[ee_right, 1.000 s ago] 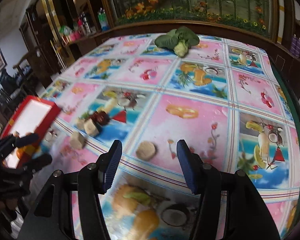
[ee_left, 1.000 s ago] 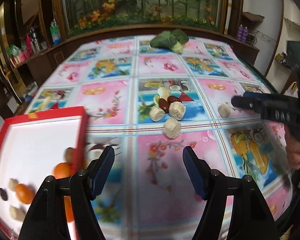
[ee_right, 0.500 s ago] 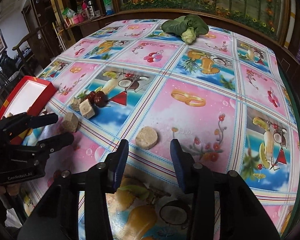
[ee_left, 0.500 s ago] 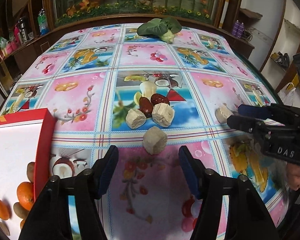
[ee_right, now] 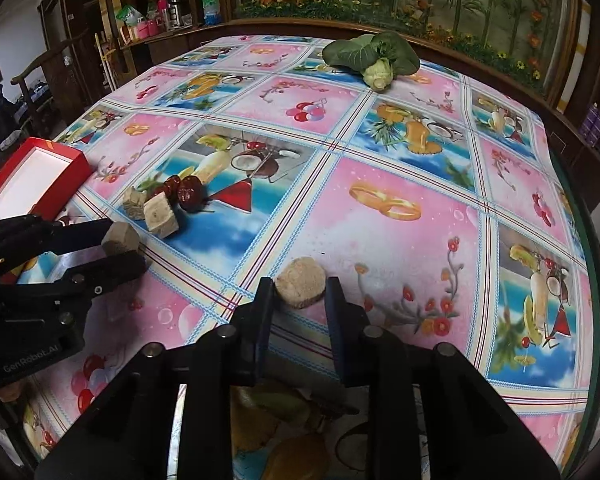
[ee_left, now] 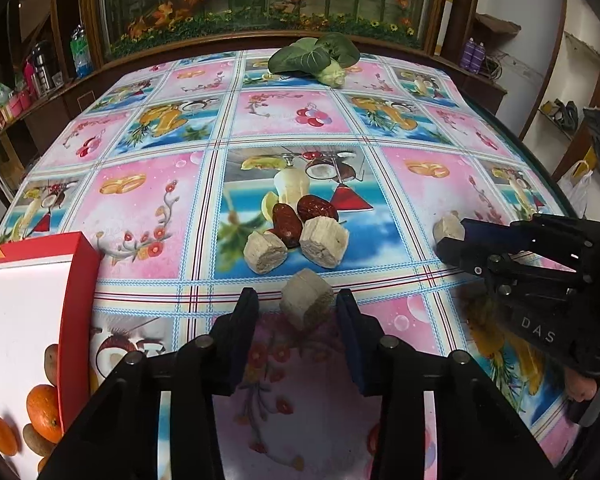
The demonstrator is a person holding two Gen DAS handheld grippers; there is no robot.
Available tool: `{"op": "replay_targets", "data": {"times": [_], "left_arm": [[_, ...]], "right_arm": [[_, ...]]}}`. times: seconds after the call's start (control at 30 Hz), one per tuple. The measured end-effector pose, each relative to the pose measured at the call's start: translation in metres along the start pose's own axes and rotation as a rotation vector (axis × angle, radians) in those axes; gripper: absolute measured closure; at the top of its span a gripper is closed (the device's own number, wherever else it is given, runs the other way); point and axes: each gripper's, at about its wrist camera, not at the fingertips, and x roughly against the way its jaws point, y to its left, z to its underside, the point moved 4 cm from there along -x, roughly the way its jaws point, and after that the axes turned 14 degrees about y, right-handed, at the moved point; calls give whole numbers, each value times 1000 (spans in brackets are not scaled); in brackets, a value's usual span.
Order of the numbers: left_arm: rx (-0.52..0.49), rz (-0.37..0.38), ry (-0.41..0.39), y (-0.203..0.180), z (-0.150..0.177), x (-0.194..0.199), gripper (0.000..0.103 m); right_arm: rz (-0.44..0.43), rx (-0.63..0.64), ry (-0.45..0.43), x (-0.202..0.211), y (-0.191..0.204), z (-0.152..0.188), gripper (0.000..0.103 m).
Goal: Organize fruits
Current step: 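Grasp a round beige cake with the right tool while the left tool grasps a square beige cake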
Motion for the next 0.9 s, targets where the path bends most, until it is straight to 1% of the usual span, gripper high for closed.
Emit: {"op": "replay_targets", "data": {"times": [0.03, 0.1, 0.23, 0.27, 0.3, 0.47, 0.6, 0.73, 0.8, 0.9], "left_arm": [[-2, -2, -1, -1, 0, 0, 63], [-2, -8, -3, -1, -2, -1, 67], [-10, -31, -9, -5, -6, -3, 71], [-15, -31, -12, -7, -6, -3, 76], [-19, -33, -15, -8, -6, -3, 77], [-23, -41, -25, -9, -5, -3, 78], [-20, -63, -37, -10, 0, 2, 78], [5, -59, -84, -5, 16, 27, 78], [24, -32, -110, 1, 31, 48, 78], [40, -14, -157, 11, 57, 81, 78]], "right_arm": [[0, -3, 1, 0, 0, 0, 75], [-5, -11, 5, 0, -1, 0, 75], [-6, -16, 7, 0, -1, 0, 75], [-7, -17, 8, 0, -1, 0, 75], [-10, -19, 9, 0, -1, 0, 75], [-7, -21, 9, 0, 0, 2, 76], [-20, -26, 5, 1, 0, 3, 76], [-31, -31, -12, 2, -1, 5, 76], [-41, -41, -27, 2, -2, 6, 76], [-51, -75, -50, 1, -4, 6, 76]]}}
